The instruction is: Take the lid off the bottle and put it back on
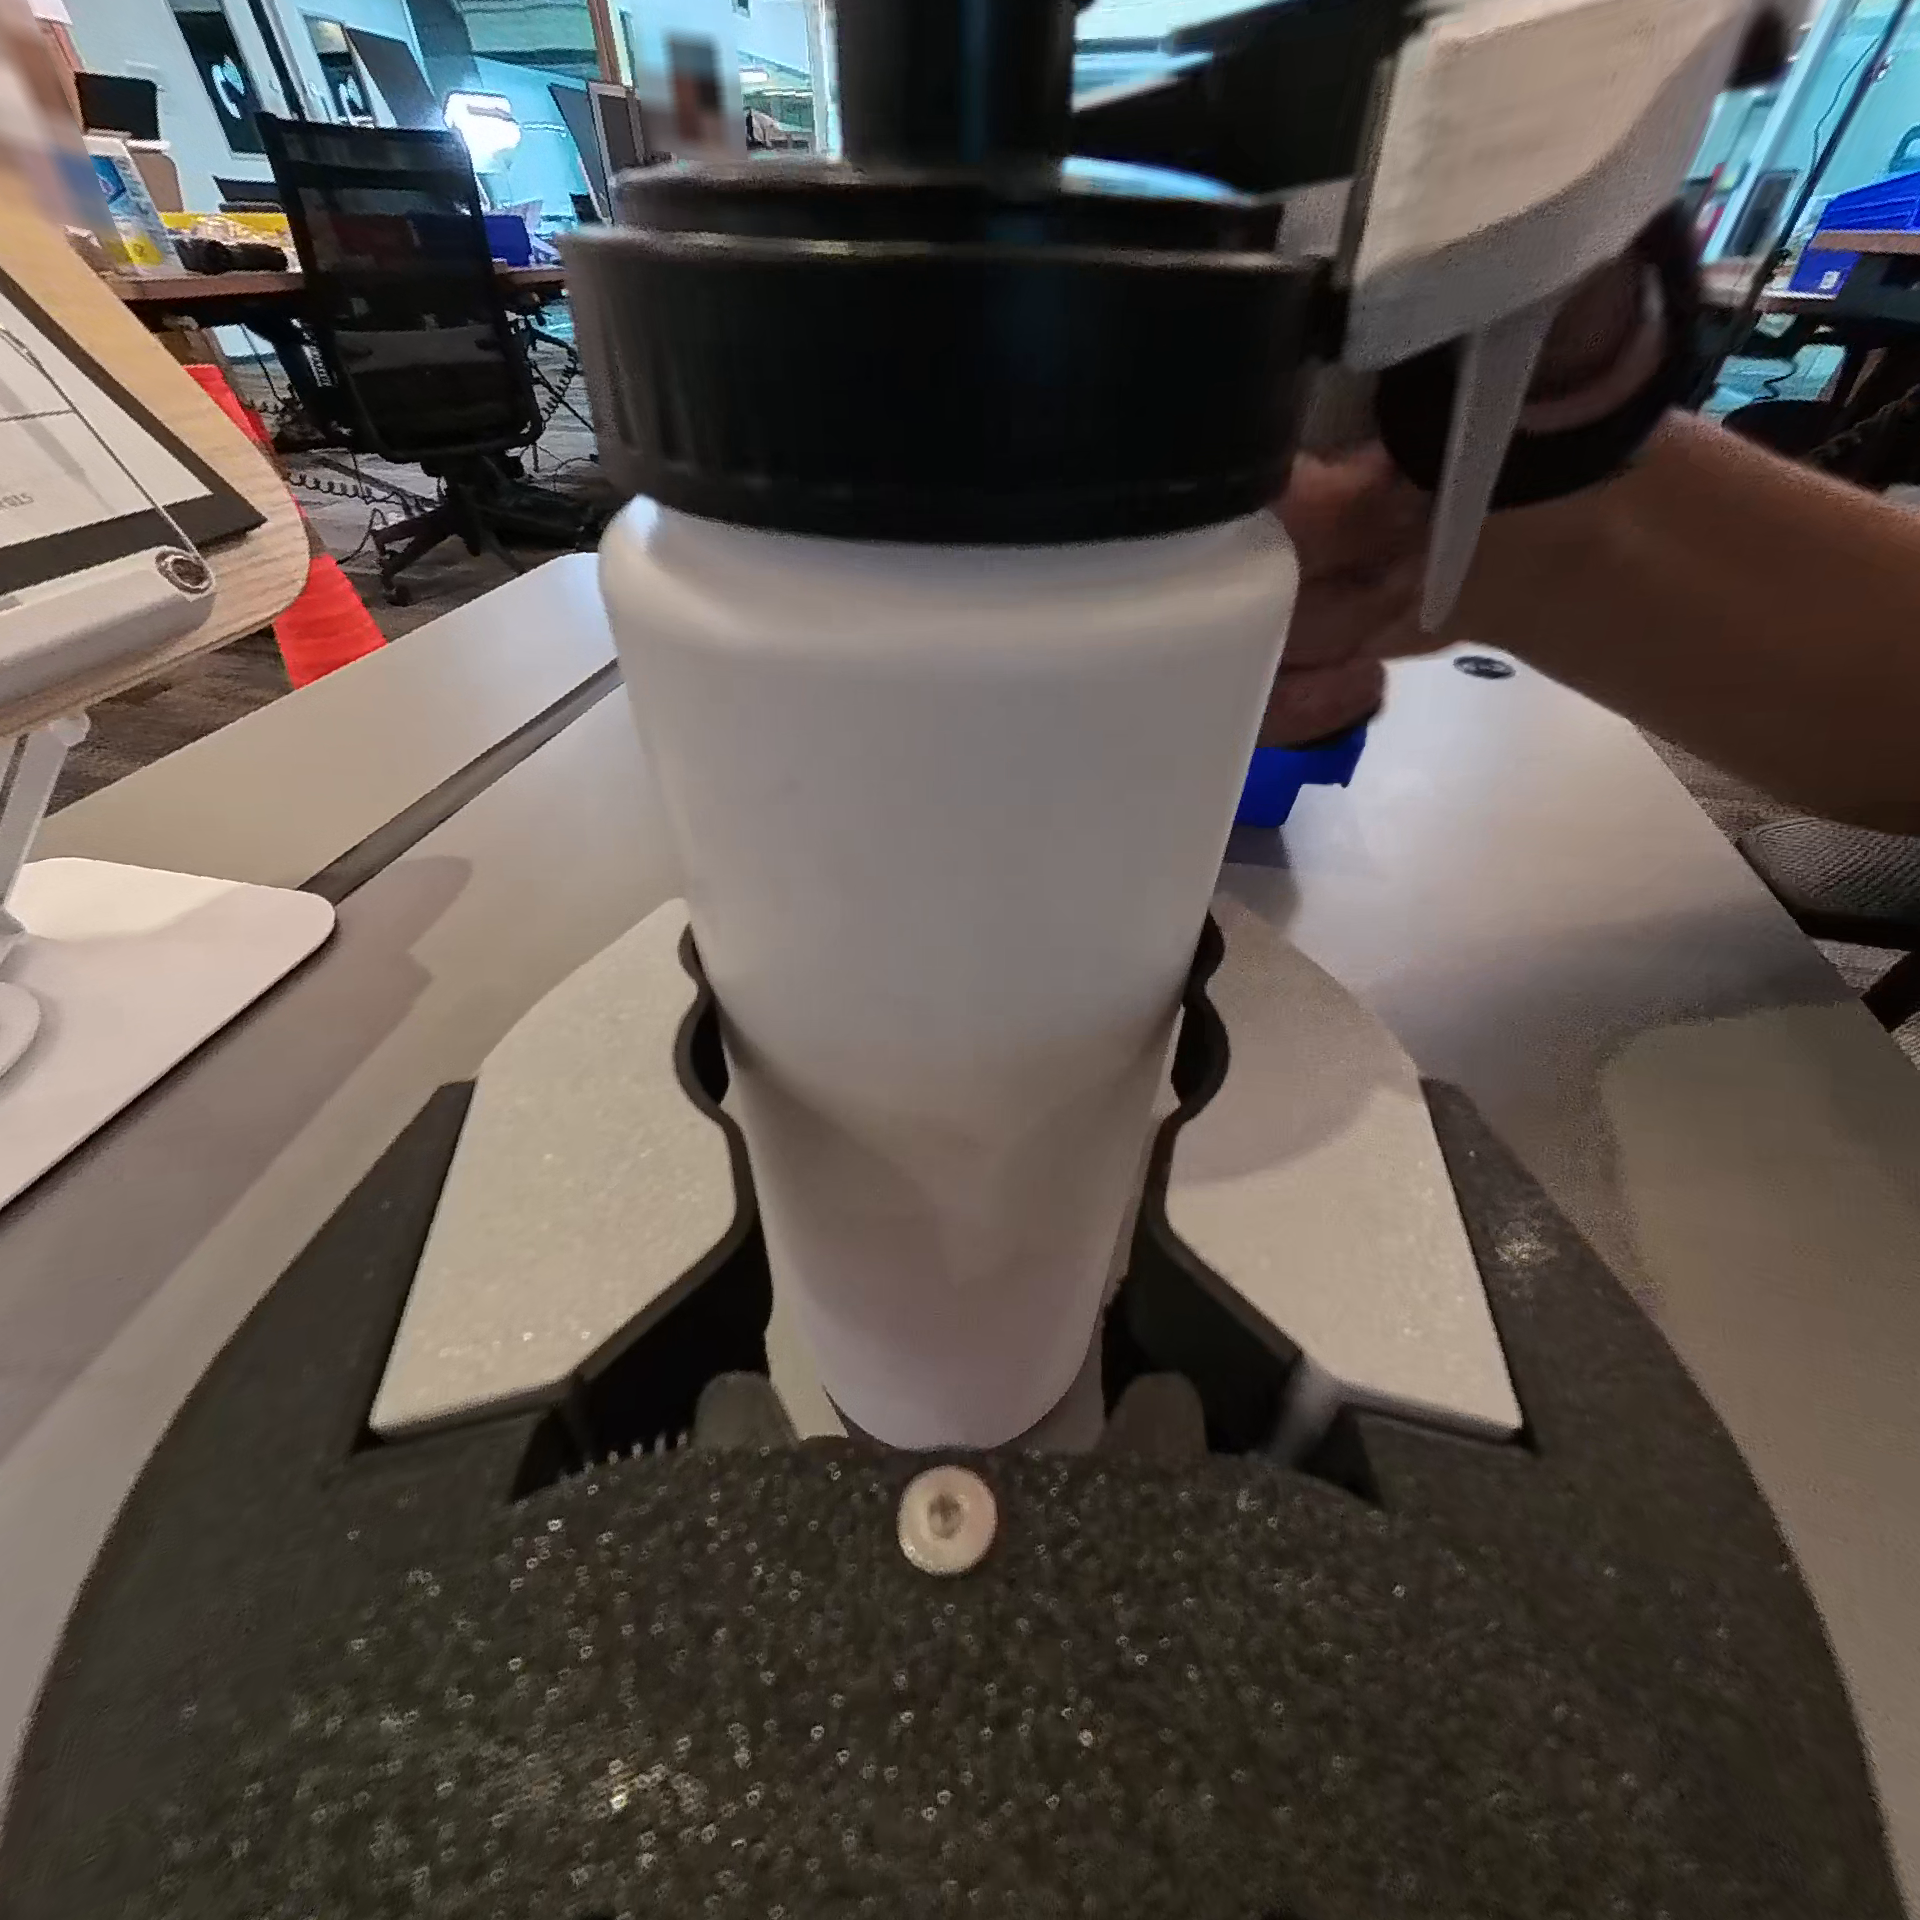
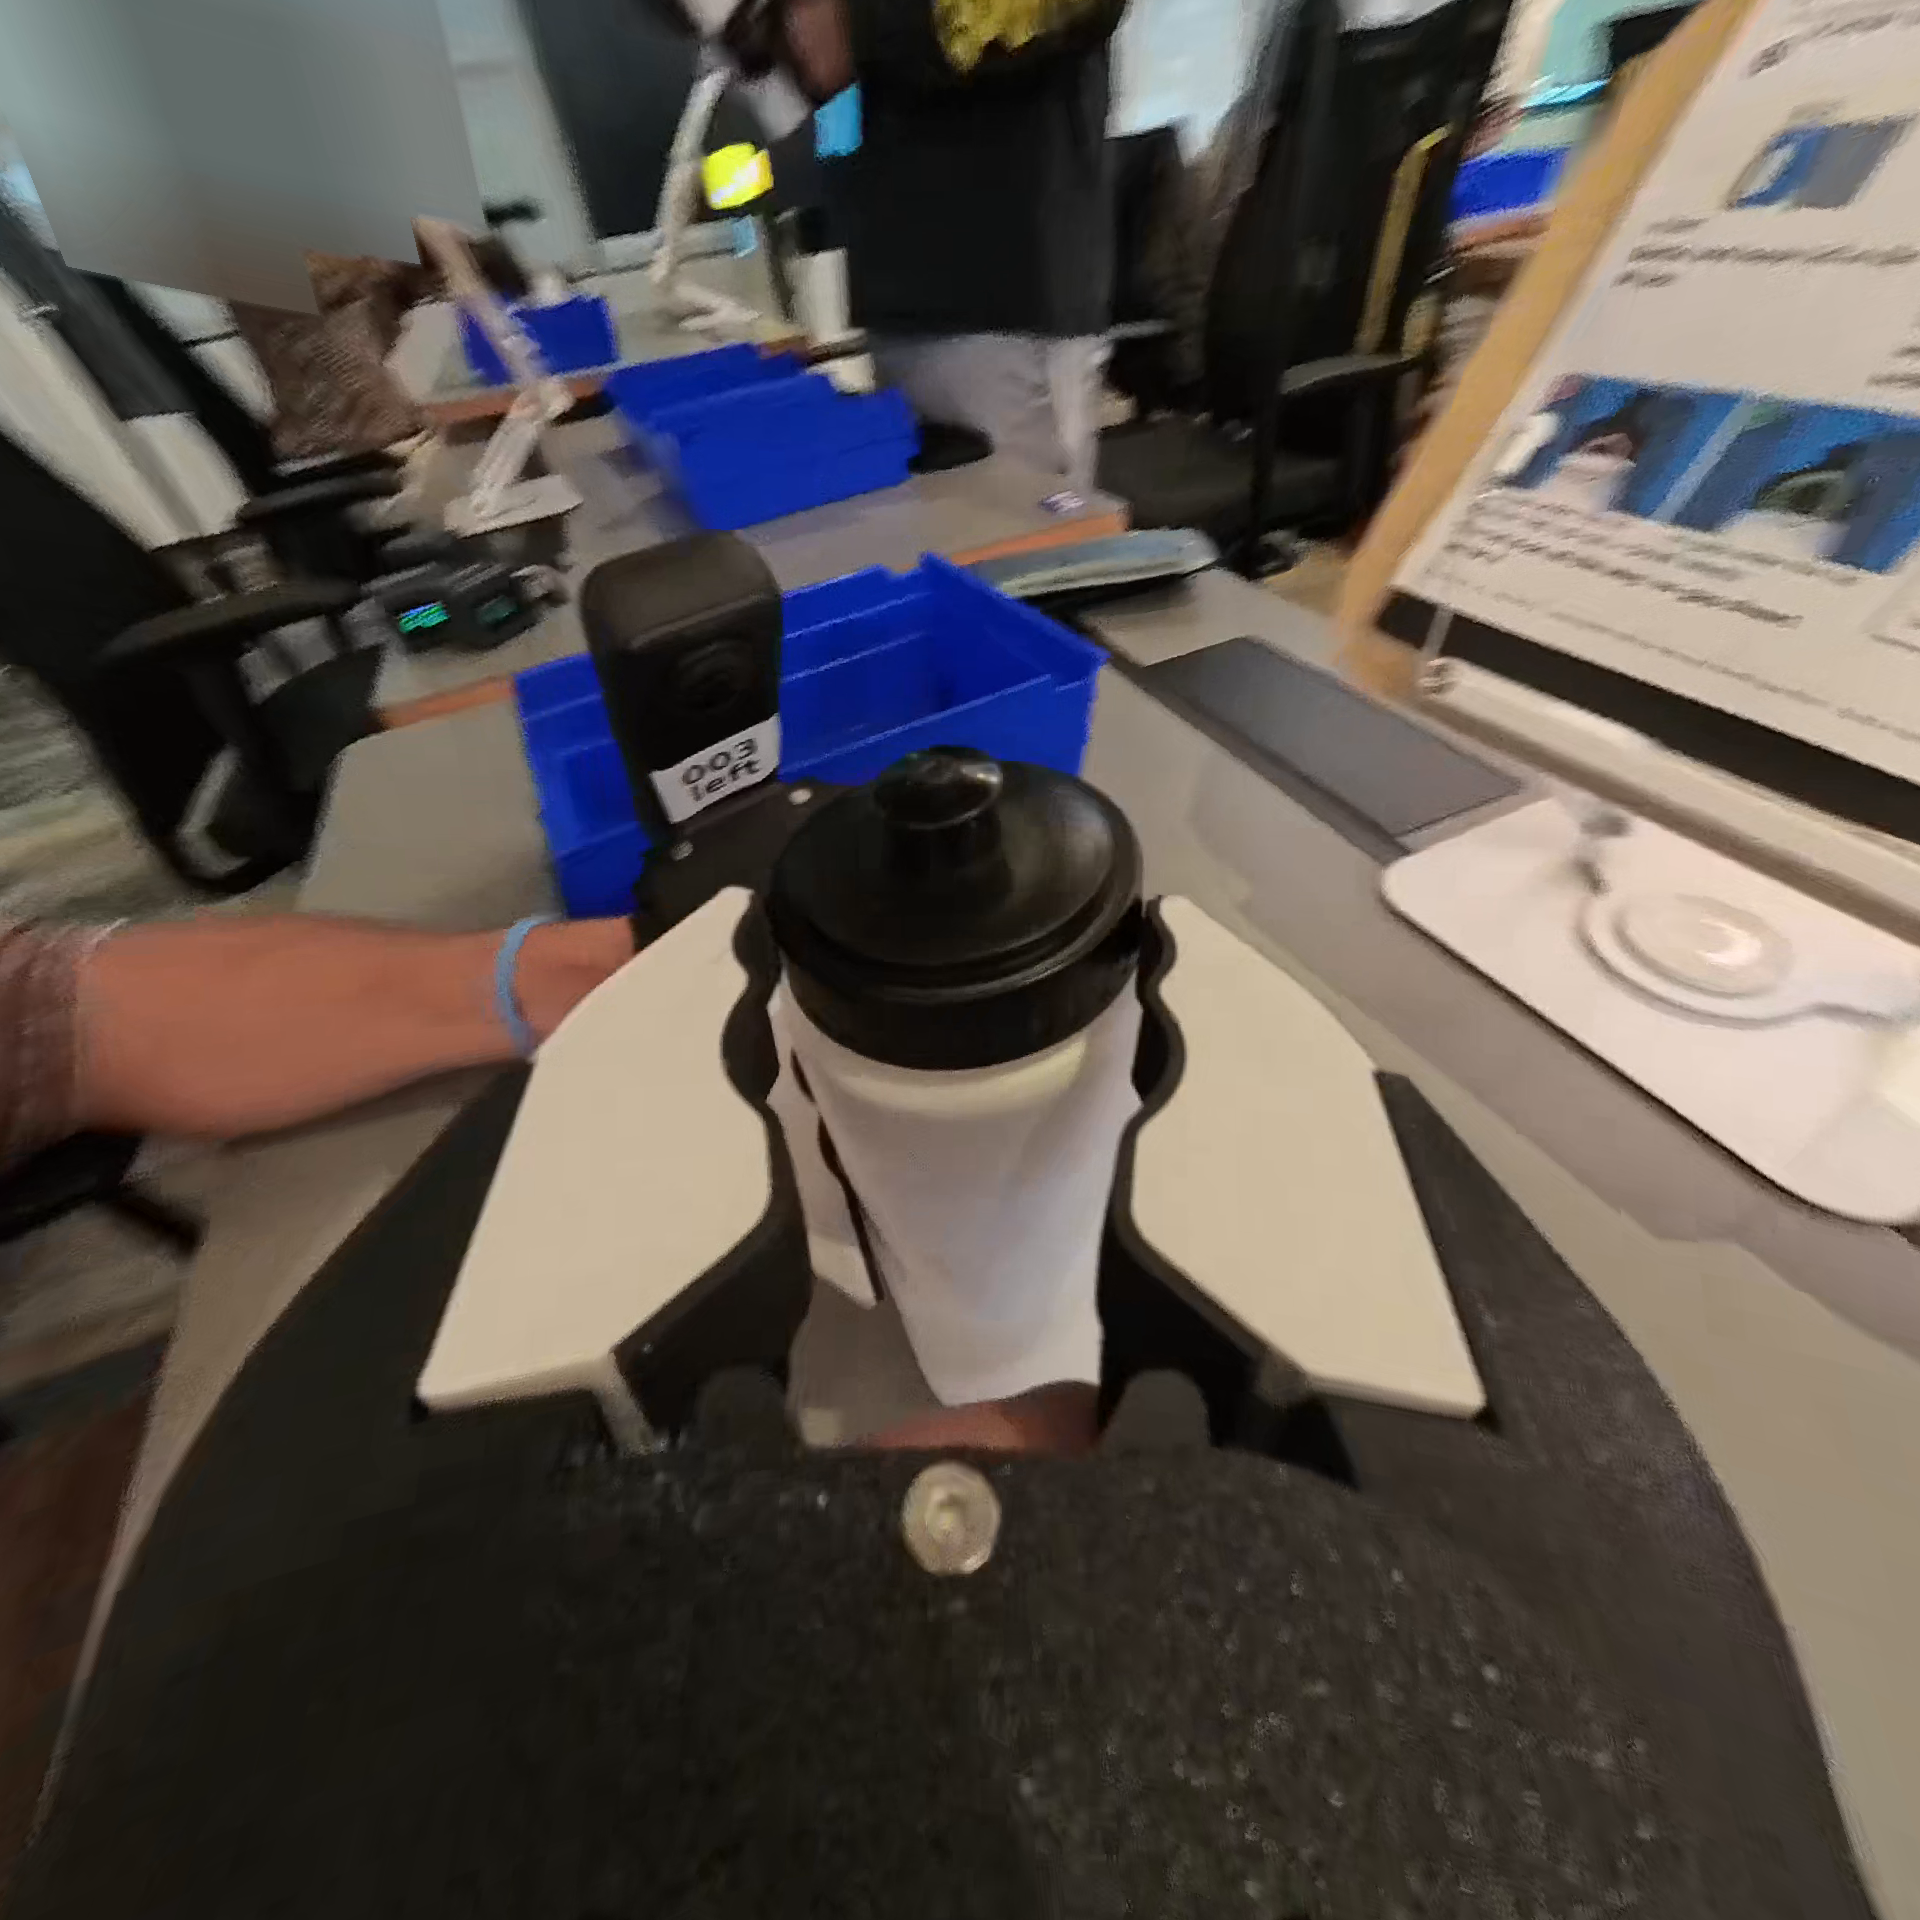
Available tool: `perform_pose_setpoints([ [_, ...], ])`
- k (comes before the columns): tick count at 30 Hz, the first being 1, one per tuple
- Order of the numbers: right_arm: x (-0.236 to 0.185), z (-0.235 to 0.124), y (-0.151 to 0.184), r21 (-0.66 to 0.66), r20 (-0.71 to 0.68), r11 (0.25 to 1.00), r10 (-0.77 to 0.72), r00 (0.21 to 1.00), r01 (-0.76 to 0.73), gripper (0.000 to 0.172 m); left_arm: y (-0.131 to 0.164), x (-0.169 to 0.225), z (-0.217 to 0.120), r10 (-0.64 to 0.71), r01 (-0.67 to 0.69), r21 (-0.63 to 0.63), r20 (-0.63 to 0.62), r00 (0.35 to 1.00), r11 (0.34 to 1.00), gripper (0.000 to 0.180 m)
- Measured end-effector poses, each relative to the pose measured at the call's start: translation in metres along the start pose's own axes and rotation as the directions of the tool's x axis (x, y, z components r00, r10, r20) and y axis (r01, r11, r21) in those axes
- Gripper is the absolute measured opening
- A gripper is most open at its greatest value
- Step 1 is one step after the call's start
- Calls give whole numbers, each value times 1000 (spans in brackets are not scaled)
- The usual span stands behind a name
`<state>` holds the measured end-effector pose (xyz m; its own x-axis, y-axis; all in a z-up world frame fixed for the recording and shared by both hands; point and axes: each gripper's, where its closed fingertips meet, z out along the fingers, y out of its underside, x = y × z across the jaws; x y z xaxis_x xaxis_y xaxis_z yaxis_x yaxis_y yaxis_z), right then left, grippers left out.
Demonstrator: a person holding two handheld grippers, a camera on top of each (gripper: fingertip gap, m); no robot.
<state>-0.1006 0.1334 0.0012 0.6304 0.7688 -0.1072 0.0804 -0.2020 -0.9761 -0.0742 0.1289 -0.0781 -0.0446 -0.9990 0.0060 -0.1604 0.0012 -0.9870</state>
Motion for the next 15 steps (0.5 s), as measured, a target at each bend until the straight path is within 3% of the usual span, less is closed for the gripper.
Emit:
perform_pose_setpoints([
  [5, 2, -1, 0, 140, -407, 990, 73, 911, -17, 66, 0, 0, 1, -1, 1, 2, -3, 1000, 1000, 85],
  [8, 3, 0, 3, 77, -552, 997, 28, 833, 18, 66, 0, -1, 0, -8, 8, 5, -7, 1000, 1000, 85],
  [10, 2, -2, 3, -5, -540, 999, -45, 840, 50, 66, 0, 0, 1, -8, 8, 7, -7, 1000, 1000, 85],
  [13, -9, -14, -7, -154, -355, 979, -183, 917, 135, 74, 0, 1, 1, 0, 0, -1, -7, 1000, 1000, 85],
  [15, -5, -31, -9, -384, -199, 889, -343, 918, 250, 73, 0, 2, 1, 1, -1, -1, -9, 1000, 1000, 85],
])
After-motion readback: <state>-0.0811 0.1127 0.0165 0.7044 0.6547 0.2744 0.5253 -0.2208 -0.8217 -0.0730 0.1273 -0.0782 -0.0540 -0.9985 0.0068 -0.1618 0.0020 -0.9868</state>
